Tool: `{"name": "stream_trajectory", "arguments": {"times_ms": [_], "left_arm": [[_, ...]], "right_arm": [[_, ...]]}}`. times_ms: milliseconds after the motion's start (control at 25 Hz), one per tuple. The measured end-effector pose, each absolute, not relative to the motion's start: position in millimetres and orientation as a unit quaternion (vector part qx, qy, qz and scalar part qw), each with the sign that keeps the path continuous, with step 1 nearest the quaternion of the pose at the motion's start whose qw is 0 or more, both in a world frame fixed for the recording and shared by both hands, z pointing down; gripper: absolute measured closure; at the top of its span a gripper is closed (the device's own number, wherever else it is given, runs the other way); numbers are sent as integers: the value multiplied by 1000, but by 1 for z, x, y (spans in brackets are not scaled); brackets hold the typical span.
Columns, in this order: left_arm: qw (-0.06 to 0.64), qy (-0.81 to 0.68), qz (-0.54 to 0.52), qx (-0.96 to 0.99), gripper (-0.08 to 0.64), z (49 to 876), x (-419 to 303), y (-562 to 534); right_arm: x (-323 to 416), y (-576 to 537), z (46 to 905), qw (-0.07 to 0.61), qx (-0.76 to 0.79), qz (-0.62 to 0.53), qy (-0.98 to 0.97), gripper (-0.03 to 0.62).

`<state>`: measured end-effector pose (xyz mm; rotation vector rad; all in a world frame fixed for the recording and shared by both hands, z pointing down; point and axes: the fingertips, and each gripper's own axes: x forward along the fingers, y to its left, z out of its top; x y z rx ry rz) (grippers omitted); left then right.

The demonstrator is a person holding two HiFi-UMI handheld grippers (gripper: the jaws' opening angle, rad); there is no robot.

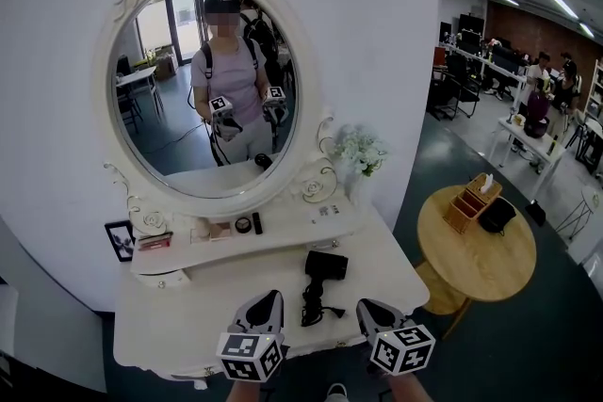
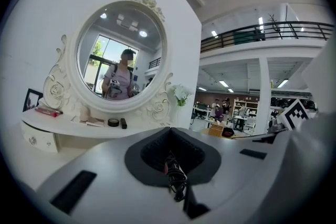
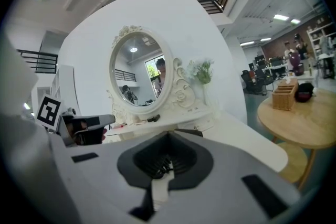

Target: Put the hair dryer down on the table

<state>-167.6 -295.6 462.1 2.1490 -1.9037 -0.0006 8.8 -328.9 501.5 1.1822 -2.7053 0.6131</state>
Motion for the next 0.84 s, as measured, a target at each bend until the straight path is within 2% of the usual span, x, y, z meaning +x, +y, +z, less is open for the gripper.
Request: {"name": "stream_trajectory", "arguments": {"times_ms": [840], "left_arm": [[145, -639, 13, 755, 558, 471, -148, -312]], "right_arm": [[21, -334, 502, 61, 400, 206, -891, 591]]}}
